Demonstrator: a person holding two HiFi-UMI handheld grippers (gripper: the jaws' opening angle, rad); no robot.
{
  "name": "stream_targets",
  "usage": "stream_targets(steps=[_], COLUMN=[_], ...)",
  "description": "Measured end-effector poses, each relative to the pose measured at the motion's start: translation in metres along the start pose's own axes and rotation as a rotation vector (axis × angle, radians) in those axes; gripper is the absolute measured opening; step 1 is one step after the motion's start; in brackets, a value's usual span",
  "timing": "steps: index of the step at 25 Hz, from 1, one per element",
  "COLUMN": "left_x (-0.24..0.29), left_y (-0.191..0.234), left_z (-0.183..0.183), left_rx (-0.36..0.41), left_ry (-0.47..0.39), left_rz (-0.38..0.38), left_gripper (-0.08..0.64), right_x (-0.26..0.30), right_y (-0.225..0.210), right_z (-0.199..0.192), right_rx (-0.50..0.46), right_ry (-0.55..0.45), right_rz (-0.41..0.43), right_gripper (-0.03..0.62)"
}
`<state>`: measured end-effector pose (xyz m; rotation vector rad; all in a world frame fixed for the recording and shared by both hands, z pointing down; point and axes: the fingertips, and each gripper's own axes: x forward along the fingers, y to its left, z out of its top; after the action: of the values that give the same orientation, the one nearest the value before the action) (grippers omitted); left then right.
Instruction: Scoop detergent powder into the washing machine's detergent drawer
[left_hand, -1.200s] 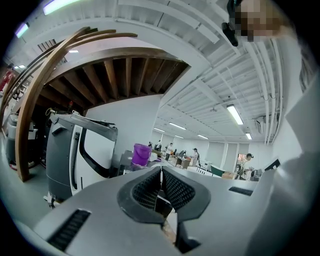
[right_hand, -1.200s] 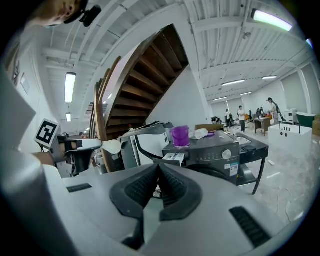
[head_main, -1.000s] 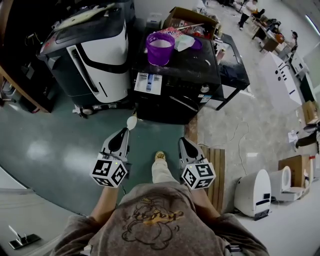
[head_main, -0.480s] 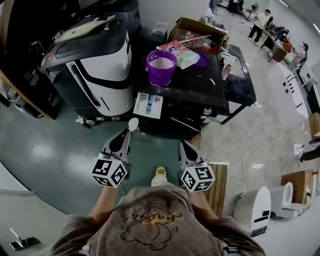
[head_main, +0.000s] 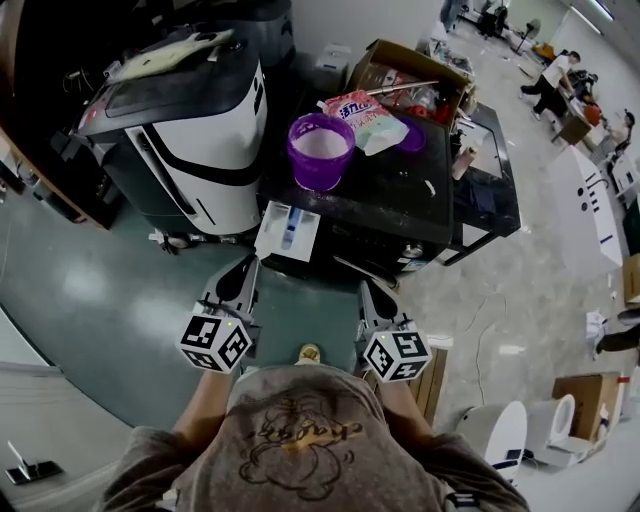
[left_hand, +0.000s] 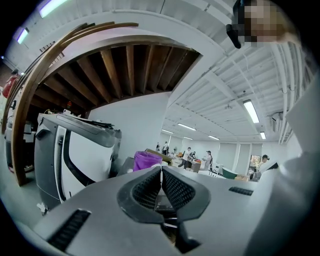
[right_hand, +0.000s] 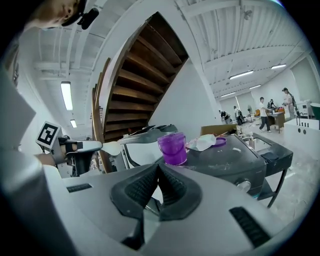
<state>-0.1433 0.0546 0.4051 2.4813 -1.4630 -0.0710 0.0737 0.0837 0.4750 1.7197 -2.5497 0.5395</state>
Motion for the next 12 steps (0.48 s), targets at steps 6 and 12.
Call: stream_targets(steps=[6,12], left_x=[0.021,0.040], left_y=[0.002,0.008], left_z=[0.002,0.007], left_rx=[0.008,0.004], left_ry=[-0.009,-0.013], left_rz=[0.029,0.038], left_gripper=[0.025,0.025], right_x=[0.023,0.041], right_y=[-0.022,-0.029], right_z=[0.006,0.012], right_rx=[-0.001,-0.004], right_ry=[0.014,0.019], right_rz=[0.031,0.049], right_gripper=[0.000,0.000])
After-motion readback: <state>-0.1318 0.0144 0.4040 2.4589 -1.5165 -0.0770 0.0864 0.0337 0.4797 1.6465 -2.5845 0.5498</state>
